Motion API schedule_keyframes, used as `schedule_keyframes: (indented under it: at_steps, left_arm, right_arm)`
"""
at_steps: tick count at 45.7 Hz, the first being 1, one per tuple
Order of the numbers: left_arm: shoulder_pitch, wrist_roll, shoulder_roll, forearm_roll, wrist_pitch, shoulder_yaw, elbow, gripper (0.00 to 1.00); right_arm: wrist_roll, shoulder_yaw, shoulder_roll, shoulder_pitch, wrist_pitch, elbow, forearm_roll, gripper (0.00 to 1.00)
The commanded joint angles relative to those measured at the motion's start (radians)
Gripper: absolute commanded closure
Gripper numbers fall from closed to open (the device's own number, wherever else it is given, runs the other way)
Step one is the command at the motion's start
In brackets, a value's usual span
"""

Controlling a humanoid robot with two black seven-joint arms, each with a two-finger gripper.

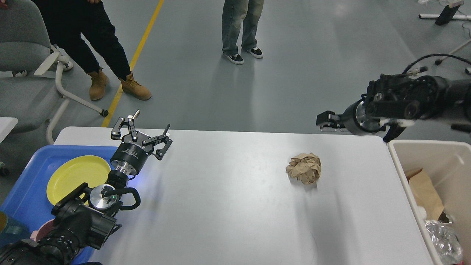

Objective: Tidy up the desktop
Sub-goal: 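Reach the right gripper to the crumpled brown paper ball, then grasp the crumpled paper ball with the right gripper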

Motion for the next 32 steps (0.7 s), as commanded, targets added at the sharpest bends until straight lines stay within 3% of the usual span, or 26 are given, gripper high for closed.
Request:
schedule_keyframes:
  at_steps: [1, 18, 29, 32]
  left_arm:
    - [0.000, 0.000, 0.000, 0.000, 0.000, 0.000, 0.000, 0.04]
    - [0.000, 0.000, 0.000, 0.000, 0.000, 0.000, 0.000, 0.04]
    - [0.000, 0.000, 0.000, 0.000, 0.000, 0.000, 0.000, 0.04]
    - [0.000, 0.000, 0.000, 0.000, 0.000, 0.000, 0.000, 0.04]
  right_arm:
    - [0.000, 0.003, 0.078, -0.133, -0.027, -0.118, 0.000, 0.00]
    - [0.000, 0.128, 0.132, -0.351, -0.034, -0.319, 0.000, 0.00]
    - [0.000, 0.154, 0.153, -0.425, -0.100, -0.397, 0.000, 0.00]
    - [0.000, 0.154, 0.159, -0.442, -0.105, -0.407, 0.000, 0.05]
